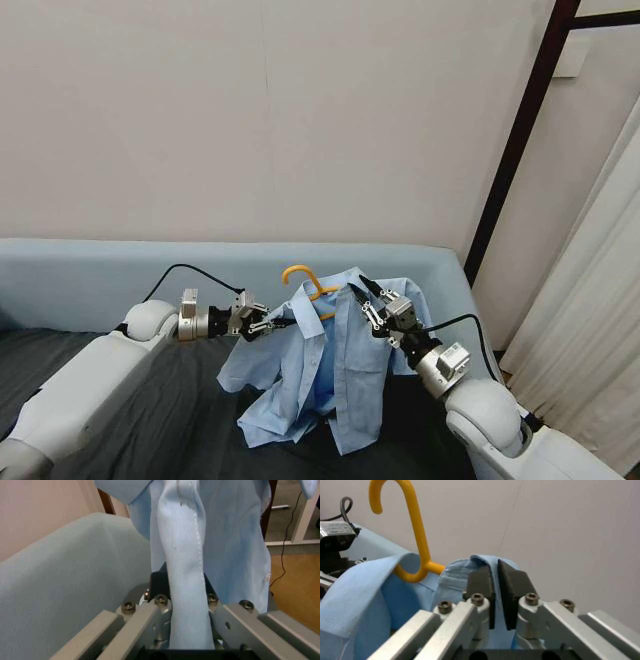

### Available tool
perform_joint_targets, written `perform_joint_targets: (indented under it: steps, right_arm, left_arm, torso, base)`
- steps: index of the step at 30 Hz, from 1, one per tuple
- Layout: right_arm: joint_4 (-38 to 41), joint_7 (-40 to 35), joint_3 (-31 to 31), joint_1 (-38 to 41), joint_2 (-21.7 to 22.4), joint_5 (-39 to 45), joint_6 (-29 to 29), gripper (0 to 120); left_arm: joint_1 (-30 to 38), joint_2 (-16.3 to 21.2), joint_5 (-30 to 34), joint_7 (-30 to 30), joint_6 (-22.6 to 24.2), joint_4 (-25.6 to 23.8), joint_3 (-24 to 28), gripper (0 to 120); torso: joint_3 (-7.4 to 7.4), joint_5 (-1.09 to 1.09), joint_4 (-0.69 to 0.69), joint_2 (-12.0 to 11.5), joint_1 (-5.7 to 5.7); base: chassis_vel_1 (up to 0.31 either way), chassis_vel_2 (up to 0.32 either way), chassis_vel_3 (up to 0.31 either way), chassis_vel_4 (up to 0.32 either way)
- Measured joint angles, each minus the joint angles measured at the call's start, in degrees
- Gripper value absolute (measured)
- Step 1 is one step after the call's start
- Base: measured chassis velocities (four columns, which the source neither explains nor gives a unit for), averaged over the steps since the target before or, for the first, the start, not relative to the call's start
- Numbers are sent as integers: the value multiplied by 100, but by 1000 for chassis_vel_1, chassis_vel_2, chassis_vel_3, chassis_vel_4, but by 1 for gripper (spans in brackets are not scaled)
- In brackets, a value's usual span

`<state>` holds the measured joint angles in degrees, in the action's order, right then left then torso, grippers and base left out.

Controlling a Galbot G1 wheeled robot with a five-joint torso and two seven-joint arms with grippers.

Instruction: Pick up the clothes from the sofa and hang them on the clothes hanger.

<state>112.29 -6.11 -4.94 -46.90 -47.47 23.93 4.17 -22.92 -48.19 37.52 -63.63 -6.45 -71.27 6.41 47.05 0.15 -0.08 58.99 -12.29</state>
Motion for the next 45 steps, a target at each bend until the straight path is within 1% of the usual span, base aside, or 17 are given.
perform_joint_targets:
  steps: [1, 2, 3, 8, 9, 13, 19, 29, 33, 34, 35, 36, 39, 41, 42, 44, 45]
  right_arm:
    - [0, 0, 0, 0, 0, 0, 0, 5]
    - [1, 25, 4, -9, 8, 5, 34, 0]
    - [2, 58, 13, -15, 14, 11, 69, 0]
    - [49, 296, 30, -30, 36, 260, 267, 0]
    - [100, 420, 19, -42, 45, 495, 358, 0]
    - [207, 710, -44, -66, 54, 934, 566, 0]
    - [233, 1186, -128, 5, -50, 1152, 820, 0]
    - [247, 1631, -158, -132, -28, 1134, 906, 0]
    - [268, 1594, -176, -202, 47, 973, 903, 0]
    - [291, 1578, -190, -220, 71, 945, 898, 2]
    - [329, 1583, -203, -239, 97, 966, 890, 7]
    - [329, 1583, -203, -239, 97, 966, 890, 7]
    - [495, 1746, -221, -305, 199, 1230, 850, 19]
    - [632, 2263, -159, -373, 337, 1733, 766, 29]
    - [632, 2263, -159, -373, 337, 1733, 766, 29]
    - [779, 2867, 114, -439, 520, 2339, 549, 39]
    - [840, 3008, 254, -448, 600, 2546, 442, 43]
  left_arm:
    - [0, 0, 0, 0, 0, 0, 0, 2]
    - [12, 1, 0, -1, -1, -1, -8, 2]
    - [26, 2, 0, -2, -1, -2, -18, 2]
    - [78, 22, 11, -3, -1, 5, -30, 2]
    - [99, 33, 17, -4, -2, 15, -30, 2]
    - [140, 72, 30, -4, -2, 19, -30, 2]
    - [149, 100, 65, 13, 6, -76, -24, 2]
    - [133, 134, 130, 28, 16, -135, -73, 2]
    - [135, 178, 154, 29, 20, -181, -92, 2]
    - [135, 198, 168, 29, 24, -209, -101, 2]
    - [134, 218, 181, 29, 27, -234, -109, 2]
    - [134, 218, 181, 29, 27, -234, -109, 2]
    - [135, 266, 213, 30, 32, -273, -119, 2]
    - [149, 297, 224, 34, 38, -300, -124, 2]
    - [149, 297, 224, 34, 38, -300, -124, 2]
    - [158, 343, 232, 16, 42, -333, -127, 2]
    - [162, 362, 232, -9, 42, -334, -127, 2]
  torso:
    - [0, 0, 0, 0, 0]
    - [0, 0, 0, 0, 0]
    - [0, 0, 0, 0, 0]
    - [0, 0, 0, 0, 0]
    - [0, 0, 0, 0, 0]
    - [0, 0, 0, 0, 0]
    - [0, 0, 0, 0, 0]
    - [0, 0, 0, 0, 0]
    - [0, 0, 0, 0, 0]
    - [0, 1, 0, 0, 0]
    - [0, 1, 0, 0, 0]
    - [0, 1, 0, 0, 0]
    - [0, 0, 0, 0, 0]
    - [0, 1, 0, 0, 0]
    - [0, 1, 0, 0, 0]
    - [0, 0, -1, 0, 0]
    - [0, 1, -1, 0, 1]
  base:
    - [0, 0, 0, 0]
    - [0, 0, 0, 0]
    - [0, 0, 0, 0]
    - [0, 0, 0, 0]
    - [0, 0, 0, 0]
    - [0, 0, 0, 0]
    - [0, 0, 0, 0]
    - [0, 0, 0, 0]
    - [0, 0, 0, 0]
    - [0, 0, 0, 0]
    - [0, 0, 0, 0]
    - [0, 0, 0, 0]
    - [0, 0, 0, 0]
    - [0, 0, 0, 0]
    - [0, 0, 0, 0]
    - [0, 0, 0, 0]
    - [0, 0, 0, 0]
